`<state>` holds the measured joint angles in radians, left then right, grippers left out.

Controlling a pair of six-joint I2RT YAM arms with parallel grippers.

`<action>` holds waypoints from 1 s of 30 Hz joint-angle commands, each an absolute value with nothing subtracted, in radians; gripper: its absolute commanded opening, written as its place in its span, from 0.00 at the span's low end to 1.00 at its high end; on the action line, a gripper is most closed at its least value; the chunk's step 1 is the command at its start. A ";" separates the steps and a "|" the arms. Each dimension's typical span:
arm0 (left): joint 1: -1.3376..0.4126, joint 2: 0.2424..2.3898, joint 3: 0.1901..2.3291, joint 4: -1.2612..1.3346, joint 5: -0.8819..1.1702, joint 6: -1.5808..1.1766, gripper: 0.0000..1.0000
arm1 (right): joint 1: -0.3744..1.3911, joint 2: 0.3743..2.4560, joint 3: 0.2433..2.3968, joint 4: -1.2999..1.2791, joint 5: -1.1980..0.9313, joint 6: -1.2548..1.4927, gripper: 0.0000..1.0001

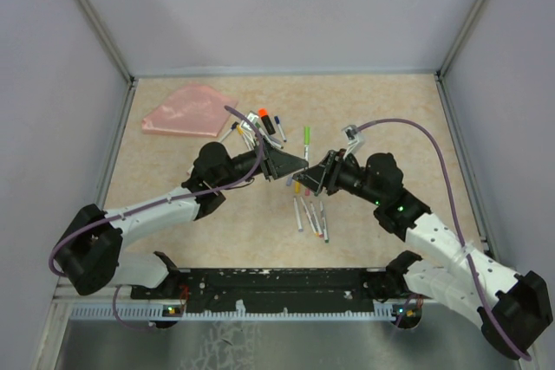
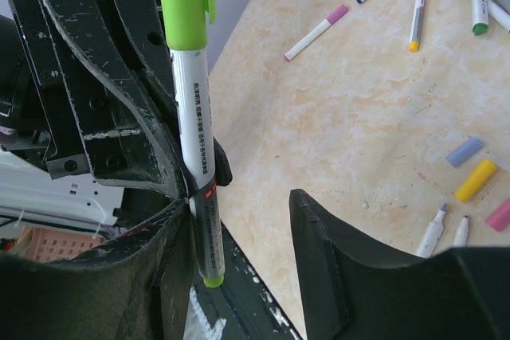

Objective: Open the pen caps
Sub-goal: Pick up the pen from the center of the board.

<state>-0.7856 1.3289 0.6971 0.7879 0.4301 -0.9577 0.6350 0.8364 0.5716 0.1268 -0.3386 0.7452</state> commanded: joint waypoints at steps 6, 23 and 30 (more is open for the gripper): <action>-0.791 1.327 0.712 0.846 0.417 -0.968 0.00 | 0.647 0.842 0.620 0.195 -0.361 0.750 0.40; -0.792 1.302 0.704 0.835 0.402 -0.960 0.05 | 0.648 0.839 0.620 0.199 -0.373 0.759 0.00; -0.790 1.277 0.701 0.806 0.366 -0.940 0.37 | 0.649 0.833 0.617 0.199 -0.377 0.762 0.00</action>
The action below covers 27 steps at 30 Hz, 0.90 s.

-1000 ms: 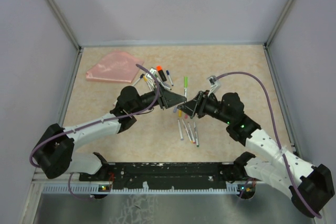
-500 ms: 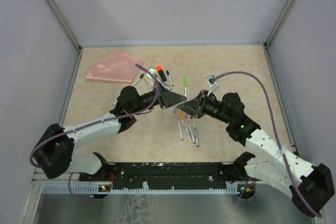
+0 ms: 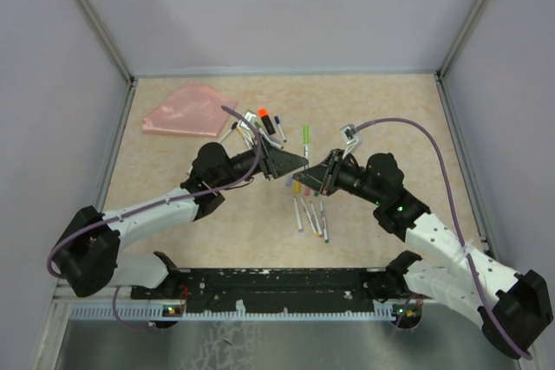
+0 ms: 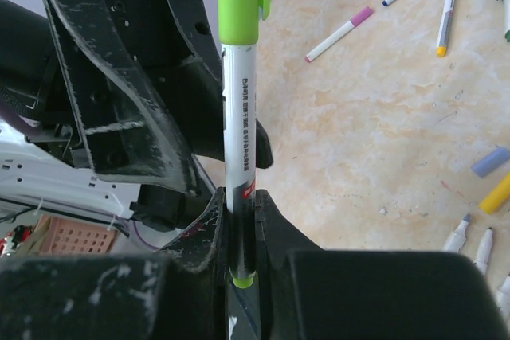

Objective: Open the pen caps
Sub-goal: Pick up the pen from the center of the board.

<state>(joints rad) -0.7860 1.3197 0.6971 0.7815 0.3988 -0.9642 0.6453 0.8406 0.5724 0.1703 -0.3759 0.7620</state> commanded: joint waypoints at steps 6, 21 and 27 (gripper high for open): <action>-0.768 1.241 0.713 0.738 0.342 -0.919 0.65 | 0.648 0.831 0.615 0.206 -0.390 0.763 0.00; -0.715 1.271 1.000 0.226 0.351 -0.773 0.73 | 0.648 0.841 0.614 0.215 -0.422 0.768 0.00; -0.720 1.317 1.137 0.046 0.308 -0.747 0.69 | 0.648 0.840 0.614 0.211 -0.423 0.771 0.00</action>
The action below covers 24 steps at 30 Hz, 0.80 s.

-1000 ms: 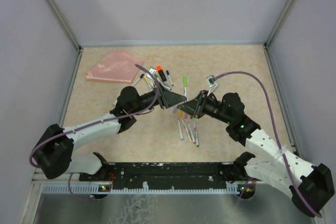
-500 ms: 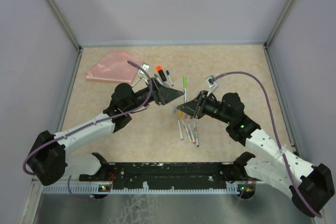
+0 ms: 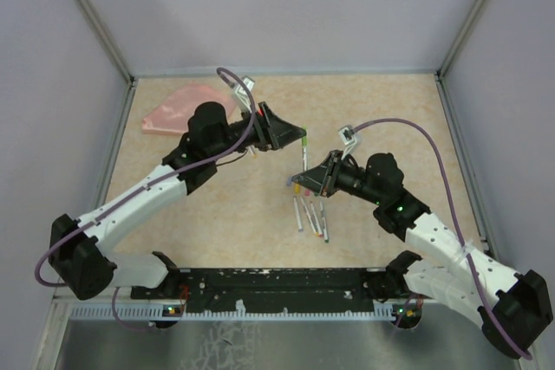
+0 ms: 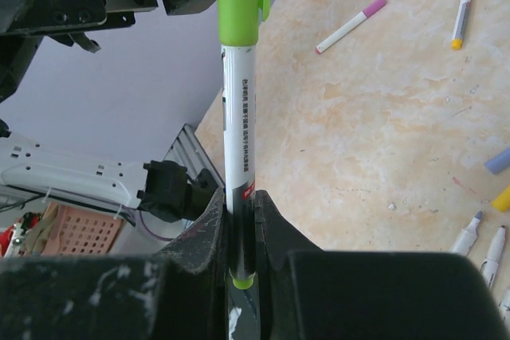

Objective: Open the pen caps
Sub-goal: Pick up the pen from the center of the board, then open the pen cap from the pen.

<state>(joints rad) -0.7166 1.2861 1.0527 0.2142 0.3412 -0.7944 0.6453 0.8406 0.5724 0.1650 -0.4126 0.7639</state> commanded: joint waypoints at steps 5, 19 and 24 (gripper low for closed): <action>-0.744 1.350 1.222 -0.077 0.240 -0.713 0.66 | 0.648 0.841 0.614 0.212 -0.423 0.772 0.00; -0.771 1.409 1.287 -0.101 0.249 -0.701 0.46 | 0.648 0.850 0.616 0.204 -0.424 0.772 0.00; -0.772 1.417 1.285 -0.093 0.271 -0.699 0.34 | 0.648 0.854 0.621 0.199 -0.424 0.764 0.00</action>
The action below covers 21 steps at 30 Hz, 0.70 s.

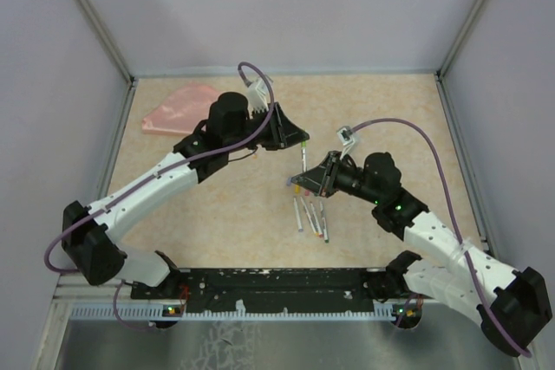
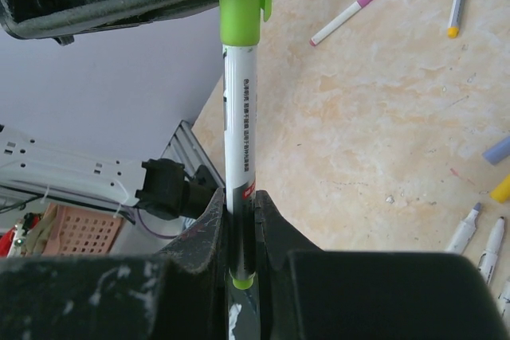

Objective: Open the pen caps
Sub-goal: Open the pen cap from the pen.

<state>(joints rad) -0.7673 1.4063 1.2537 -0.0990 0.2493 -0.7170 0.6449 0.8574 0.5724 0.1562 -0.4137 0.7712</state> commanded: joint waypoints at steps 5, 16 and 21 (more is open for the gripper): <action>-0.772 1.420 1.275 -0.075 0.292 -0.696 0.20 | 0.647 0.856 0.623 0.196 -0.425 0.761 0.00; -0.762 1.349 1.150 0.132 0.335 -0.708 0.00 | 0.647 0.830 0.616 0.219 -0.413 0.779 0.28; -0.738 1.296 1.061 0.300 0.390 -0.759 0.00 | 0.647 0.795 0.565 0.311 -0.397 0.851 0.46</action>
<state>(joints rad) -0.7582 1.3548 1.1130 0.1089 0.3347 -0.7277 0.6449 0.8402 0.5694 0.1707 -0.4095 0.7952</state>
